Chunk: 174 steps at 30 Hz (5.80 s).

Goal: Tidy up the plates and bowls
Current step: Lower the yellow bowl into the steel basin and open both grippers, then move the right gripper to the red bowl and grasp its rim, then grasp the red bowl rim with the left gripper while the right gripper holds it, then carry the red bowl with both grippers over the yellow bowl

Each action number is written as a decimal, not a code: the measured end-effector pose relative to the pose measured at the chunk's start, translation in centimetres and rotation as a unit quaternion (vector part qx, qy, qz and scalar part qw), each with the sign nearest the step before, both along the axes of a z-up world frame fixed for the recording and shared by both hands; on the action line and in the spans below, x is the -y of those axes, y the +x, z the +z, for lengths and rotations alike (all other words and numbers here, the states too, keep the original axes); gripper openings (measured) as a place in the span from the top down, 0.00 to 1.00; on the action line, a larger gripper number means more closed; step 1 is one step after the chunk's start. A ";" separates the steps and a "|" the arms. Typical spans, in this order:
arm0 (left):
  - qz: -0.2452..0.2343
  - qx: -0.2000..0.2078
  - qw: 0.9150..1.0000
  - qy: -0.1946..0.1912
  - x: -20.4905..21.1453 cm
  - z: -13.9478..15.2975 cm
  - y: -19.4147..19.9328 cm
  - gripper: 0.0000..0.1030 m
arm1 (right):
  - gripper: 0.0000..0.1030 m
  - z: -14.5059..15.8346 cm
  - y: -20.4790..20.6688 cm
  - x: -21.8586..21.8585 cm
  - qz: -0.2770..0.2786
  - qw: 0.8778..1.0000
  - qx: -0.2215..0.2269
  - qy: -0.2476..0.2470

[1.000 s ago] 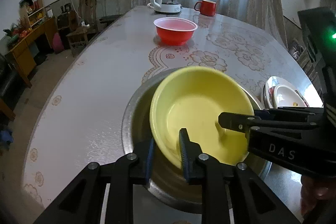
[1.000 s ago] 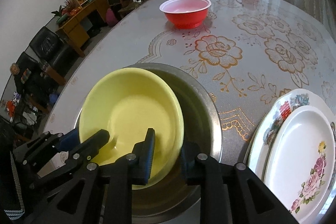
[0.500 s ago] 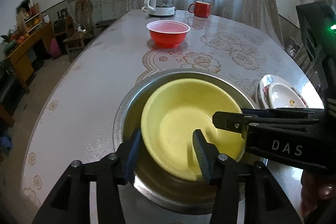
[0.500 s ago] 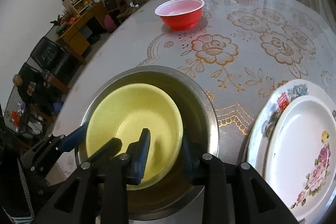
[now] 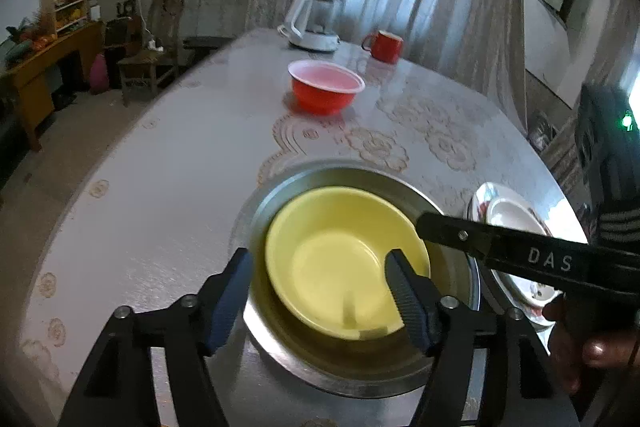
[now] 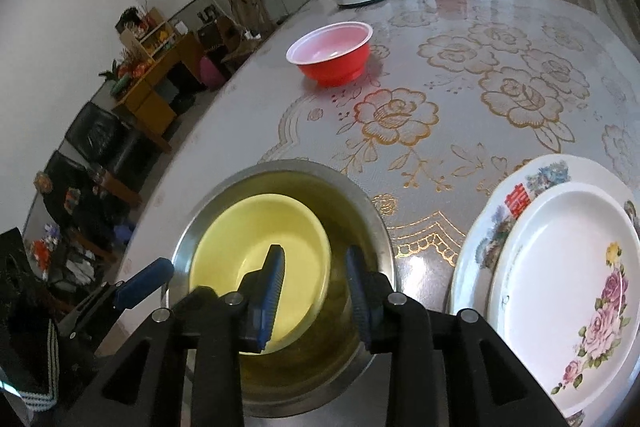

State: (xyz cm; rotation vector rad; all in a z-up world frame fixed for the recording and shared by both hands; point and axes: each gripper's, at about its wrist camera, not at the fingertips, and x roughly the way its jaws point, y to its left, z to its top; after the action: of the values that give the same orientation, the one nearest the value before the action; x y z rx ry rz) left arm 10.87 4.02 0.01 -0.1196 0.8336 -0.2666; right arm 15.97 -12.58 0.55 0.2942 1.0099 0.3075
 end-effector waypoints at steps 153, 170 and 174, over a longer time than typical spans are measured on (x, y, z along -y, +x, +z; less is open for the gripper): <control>-0.003 0.058 0.998 0.008 0.8 3.1 3.9 0.90 | 0.90 1.6 1.4 1.7 -0.007 0.993 0.056 0.105; -0.006 0.045 0.999 -0.004 0.2 2.7 0.7 0.90 | 0.90 2.1 -2.2 1.4 -0.010 0.991 0.074 0.112; -0.010 0.039 0.999 -0.004 0.0 2.4 0.3 0.90 | 0.90 1.8 -2.6 1.5 -0.010 0.991 0.065 0.119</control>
State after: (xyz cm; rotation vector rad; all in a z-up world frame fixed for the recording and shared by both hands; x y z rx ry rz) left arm 11.21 4.02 2.38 -0.1076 0.7575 -0.2911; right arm 13.38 -14.03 2.31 0.4944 0.8419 0.4247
